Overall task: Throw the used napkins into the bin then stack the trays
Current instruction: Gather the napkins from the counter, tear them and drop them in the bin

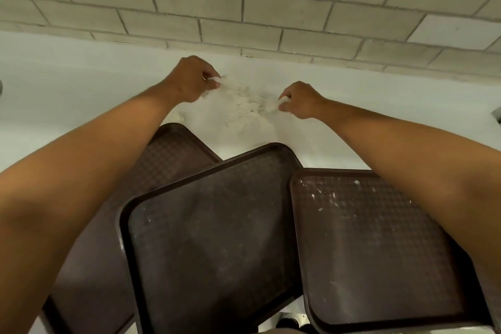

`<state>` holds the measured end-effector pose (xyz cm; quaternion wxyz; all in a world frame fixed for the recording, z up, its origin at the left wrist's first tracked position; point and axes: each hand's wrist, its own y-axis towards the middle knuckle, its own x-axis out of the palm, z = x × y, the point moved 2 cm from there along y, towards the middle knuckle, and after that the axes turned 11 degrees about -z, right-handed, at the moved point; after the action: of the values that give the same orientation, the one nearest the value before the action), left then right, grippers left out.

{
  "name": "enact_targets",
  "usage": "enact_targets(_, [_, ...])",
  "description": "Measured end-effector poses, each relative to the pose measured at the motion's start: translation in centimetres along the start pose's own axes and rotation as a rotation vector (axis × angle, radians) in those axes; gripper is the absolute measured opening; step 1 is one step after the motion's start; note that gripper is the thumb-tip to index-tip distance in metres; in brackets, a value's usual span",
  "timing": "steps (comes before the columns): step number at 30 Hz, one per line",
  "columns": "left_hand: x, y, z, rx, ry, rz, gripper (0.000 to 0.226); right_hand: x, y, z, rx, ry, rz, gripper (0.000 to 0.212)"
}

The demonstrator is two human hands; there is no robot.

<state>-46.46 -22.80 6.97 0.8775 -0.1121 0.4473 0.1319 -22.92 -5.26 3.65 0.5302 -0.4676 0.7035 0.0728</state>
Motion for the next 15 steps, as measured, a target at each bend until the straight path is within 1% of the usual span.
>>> enact_targets(2, [-0.6,0.0,-0.2,-0.019,-0.008,0.021,0.016,0.6,0.0,-1.0,-0.057,0.039,-0.009,0.026])
enact_targets(4, [-1.5,-1.3,-1.5,-0.055,0.016,0.040,0.016,2.3,0.9,-3.1,-0.139,0.067,-0.052,0.026])
enact_targets(6, [-1.6,-1.5,-2.4,-0.070,0.021,0.037,0.017,3.7,1.2,-4.0,-0.166,0.052,-0.102,0.026])
enact_targets(8, [-1.1,-1.7,-3.1,-0.094,0.048,0.000,0.019,5.1,1.7,-4.1,-0.197,0.012,-0.130,0.024])
enact_targets(12, [-0.3,-2.4,-5.7,-0.201,0.118,-0.050,0.023,7.7,1.9,-4.4,-0.226,-0.125,-0.208,0.021])
enact_targets(15, [0.6,-3.0,-8.1,-0.273,0.143,-0.065,0.024,8.9,1.8,-4.3,-0.242,-0.175,-0.207,0.019])
